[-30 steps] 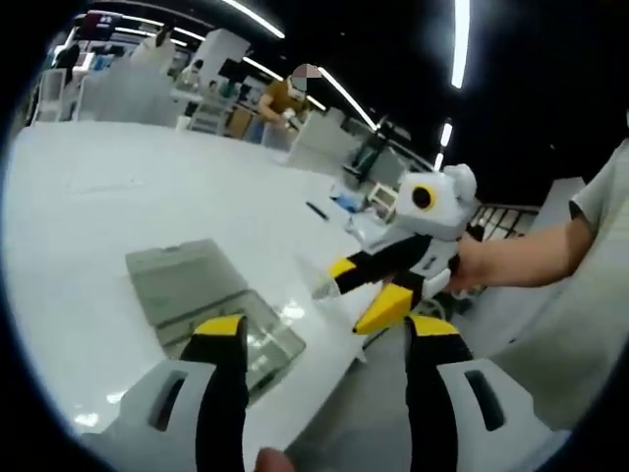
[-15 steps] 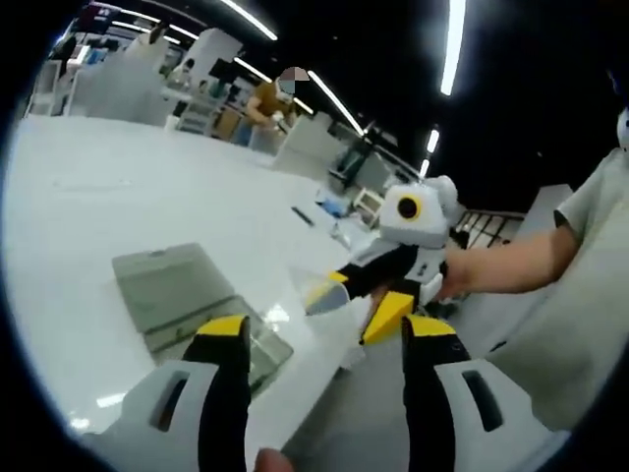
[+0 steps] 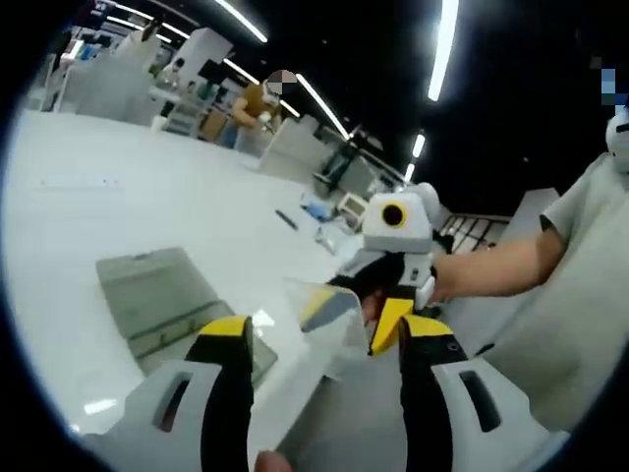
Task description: Insert the divider into the dual guide fixture by aligning both edges with the guide slots and pushing it downward to the bottom, including one-sided entry, uneven engagement, binding, and posture correction.
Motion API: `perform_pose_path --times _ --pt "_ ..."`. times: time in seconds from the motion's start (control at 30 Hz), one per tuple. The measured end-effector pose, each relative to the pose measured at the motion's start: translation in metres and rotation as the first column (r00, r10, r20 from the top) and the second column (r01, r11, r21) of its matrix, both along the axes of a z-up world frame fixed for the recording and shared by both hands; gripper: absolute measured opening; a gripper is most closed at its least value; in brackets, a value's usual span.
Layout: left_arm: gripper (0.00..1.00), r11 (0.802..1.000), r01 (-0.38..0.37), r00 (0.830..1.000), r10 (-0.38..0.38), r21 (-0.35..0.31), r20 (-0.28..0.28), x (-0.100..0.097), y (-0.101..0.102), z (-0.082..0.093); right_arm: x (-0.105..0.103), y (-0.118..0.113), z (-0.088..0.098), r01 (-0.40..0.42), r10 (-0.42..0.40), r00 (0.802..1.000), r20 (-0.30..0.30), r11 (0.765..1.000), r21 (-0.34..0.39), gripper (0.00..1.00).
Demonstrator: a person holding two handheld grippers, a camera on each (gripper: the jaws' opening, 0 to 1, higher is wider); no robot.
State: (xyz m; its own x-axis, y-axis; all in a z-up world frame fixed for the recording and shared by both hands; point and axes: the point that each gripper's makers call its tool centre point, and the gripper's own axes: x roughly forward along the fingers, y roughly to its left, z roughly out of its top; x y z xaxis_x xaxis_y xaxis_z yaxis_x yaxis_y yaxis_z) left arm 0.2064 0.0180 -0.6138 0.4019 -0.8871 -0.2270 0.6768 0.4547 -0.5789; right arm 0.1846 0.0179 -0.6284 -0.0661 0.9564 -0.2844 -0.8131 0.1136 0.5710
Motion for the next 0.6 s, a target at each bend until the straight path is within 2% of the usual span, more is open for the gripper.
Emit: perform_pose_path --times 0.6 --pt "0.53 1.0 0.007 1.0 -0.007 -0.01 -0.005 -0.0032 -0.0002 0.0016 0.0021 0.0009 -0.0004 0.017 -0.017 1.0 0.009 1.0 -0.004 0.26"
